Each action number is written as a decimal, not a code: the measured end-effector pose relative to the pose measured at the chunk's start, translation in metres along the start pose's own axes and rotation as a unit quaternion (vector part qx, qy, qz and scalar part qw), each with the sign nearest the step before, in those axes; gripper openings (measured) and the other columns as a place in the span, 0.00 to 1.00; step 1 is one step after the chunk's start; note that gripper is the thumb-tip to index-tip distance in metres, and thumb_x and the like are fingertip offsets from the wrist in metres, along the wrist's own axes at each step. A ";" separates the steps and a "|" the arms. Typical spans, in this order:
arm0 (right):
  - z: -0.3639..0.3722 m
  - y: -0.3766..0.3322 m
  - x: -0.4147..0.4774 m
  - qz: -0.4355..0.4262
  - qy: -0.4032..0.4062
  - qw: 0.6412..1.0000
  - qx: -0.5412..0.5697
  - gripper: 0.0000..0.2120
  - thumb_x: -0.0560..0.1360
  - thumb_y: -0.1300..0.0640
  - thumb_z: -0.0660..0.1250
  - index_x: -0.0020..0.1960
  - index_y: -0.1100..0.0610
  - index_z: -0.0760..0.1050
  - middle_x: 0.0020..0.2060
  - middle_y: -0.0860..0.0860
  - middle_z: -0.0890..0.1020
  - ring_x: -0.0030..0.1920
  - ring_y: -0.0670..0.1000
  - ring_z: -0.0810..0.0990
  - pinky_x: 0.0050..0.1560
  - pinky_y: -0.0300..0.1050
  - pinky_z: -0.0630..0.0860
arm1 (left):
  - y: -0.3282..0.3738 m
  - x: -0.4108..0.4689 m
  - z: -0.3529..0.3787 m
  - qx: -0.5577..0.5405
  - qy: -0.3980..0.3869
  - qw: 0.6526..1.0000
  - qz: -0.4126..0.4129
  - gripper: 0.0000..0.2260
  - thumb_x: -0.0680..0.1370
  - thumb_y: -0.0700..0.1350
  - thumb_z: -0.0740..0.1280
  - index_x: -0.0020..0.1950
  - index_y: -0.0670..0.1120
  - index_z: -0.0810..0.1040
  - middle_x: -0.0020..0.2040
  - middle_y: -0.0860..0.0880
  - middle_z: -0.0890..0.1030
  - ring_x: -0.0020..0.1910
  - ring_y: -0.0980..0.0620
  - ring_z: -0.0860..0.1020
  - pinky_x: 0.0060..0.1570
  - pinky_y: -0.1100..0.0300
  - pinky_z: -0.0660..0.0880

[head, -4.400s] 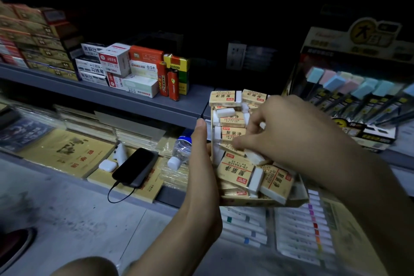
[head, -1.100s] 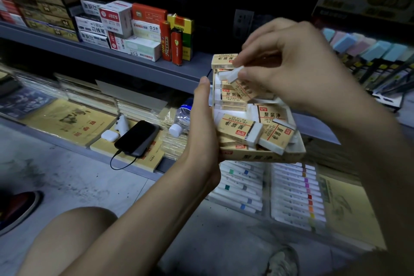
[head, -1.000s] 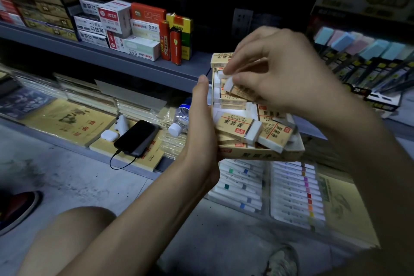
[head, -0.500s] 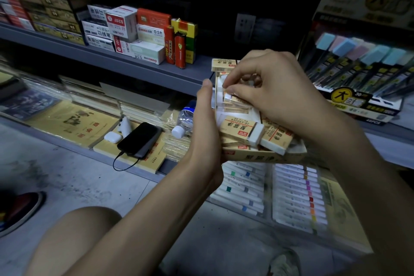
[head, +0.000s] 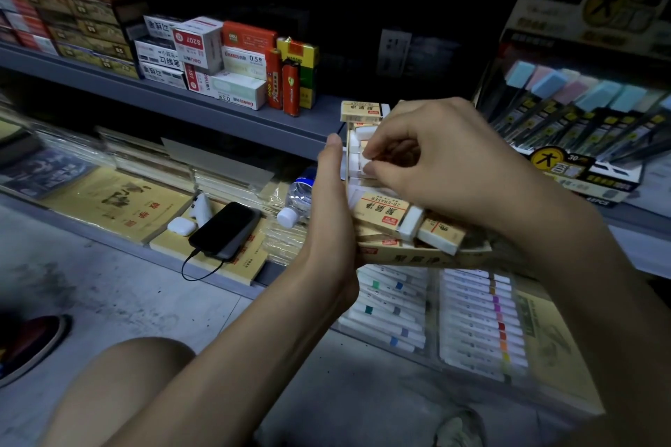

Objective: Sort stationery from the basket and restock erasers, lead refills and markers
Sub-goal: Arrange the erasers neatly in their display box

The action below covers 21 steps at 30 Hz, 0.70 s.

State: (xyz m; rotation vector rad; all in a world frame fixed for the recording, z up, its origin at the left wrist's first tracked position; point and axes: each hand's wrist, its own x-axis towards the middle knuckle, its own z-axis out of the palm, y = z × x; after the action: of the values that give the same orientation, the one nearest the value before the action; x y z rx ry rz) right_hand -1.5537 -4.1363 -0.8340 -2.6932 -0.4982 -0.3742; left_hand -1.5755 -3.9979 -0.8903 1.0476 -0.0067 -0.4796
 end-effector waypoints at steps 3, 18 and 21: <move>-0.006 0.001 -0.002 0.009 -0.035 0.999 -0.022 0.10 0.75 0.55 0.74 0.56 0.46 0.84 0.51 0.42 0.78 0.54 0.46 0.77 0.57 0.51 0.78 | 0.000 0.000 0.000 0.004 0.000 1.000 -0.002 0.34 0.81 0.69 0.50 0.60 0.44 0.83 0.43 0.44 0.87 0.40 0.48 0.86 0.34 0.59 0.80; -0.028 -0.010 -0.004 0.105 -0.045 0.985 -0.131 0.12 0.67 0.42 0.80 0.42 0.45 0.81 0.44 0.41 0.74 0.47 0.48 0.77 0.47 0.49 0.77 | 0.001 -0.001 0.001 0.009 0.011 1.000 -0.008 0.32 0.81 0.69 0.50 0.59 0.49 0.85 0.51 0.43 0.87 0.48 0.44 0.86 0.38 0.56 0.82; -0.023 -0.015 -0.006 0.155 -0.077 0.975 -0.136 0.15 0.67 0.37 0.77 0.38 0.49 0.83 0.41 0.43 0.78 0.44 0.48 0.79 0.44 0.50 0.80 | 0.001 -0.001 0.001 0.005 0.006 1.000 -0.005 0.32 0.81 0.69 0.50 0.58 0.48 0.85 0.46 0.44 0.88 0.42 0.47 0.86 0.35 0.58 0.81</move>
State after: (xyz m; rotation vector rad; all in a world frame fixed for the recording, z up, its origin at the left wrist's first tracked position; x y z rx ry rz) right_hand -1.5694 -4.1342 -0.8107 -3.0180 -0.0618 -0.1559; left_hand -1.5763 -3.9976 -0.8890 1.0602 0.0071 -0.4835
